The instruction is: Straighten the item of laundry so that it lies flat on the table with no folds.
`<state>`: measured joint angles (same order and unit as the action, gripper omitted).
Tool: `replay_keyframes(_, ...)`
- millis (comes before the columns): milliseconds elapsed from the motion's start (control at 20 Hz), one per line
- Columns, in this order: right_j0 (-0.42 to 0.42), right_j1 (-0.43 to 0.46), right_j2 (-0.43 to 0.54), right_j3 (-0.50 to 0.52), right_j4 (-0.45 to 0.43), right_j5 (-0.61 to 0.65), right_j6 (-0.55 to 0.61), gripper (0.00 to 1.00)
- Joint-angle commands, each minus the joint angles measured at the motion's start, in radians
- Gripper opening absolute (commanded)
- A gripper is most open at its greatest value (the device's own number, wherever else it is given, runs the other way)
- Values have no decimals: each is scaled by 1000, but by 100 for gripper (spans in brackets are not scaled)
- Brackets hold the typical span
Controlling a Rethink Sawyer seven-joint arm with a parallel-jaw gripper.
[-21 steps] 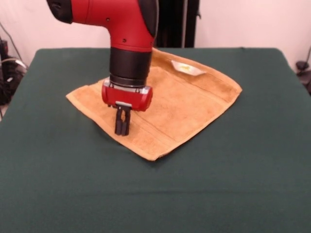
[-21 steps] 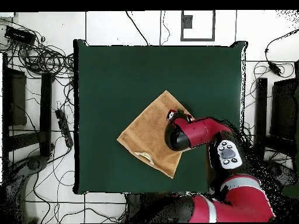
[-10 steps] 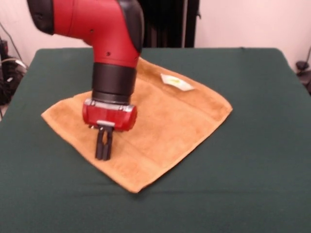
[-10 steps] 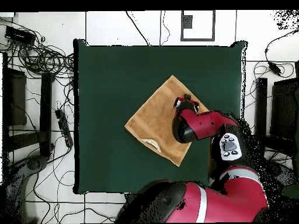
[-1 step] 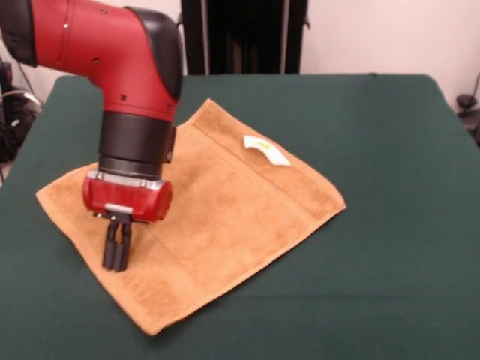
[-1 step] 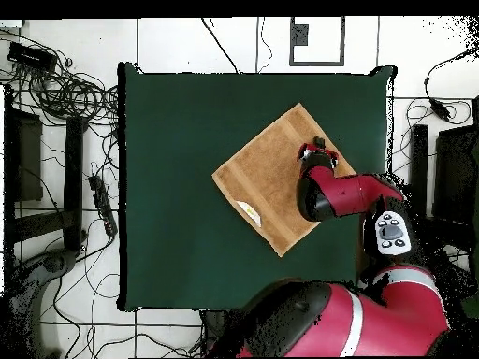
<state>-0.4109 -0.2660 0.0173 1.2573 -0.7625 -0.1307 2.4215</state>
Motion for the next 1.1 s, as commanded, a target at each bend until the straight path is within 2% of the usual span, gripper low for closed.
replay_keyframes(50,-81,63,148,16,-64,179,-118,0)
replay_keyframes(450,-198,-99,307,228,-56,308,-221,0)
replay_keyframes(1100,-206,-224,326,348,-70,342,-197,0)
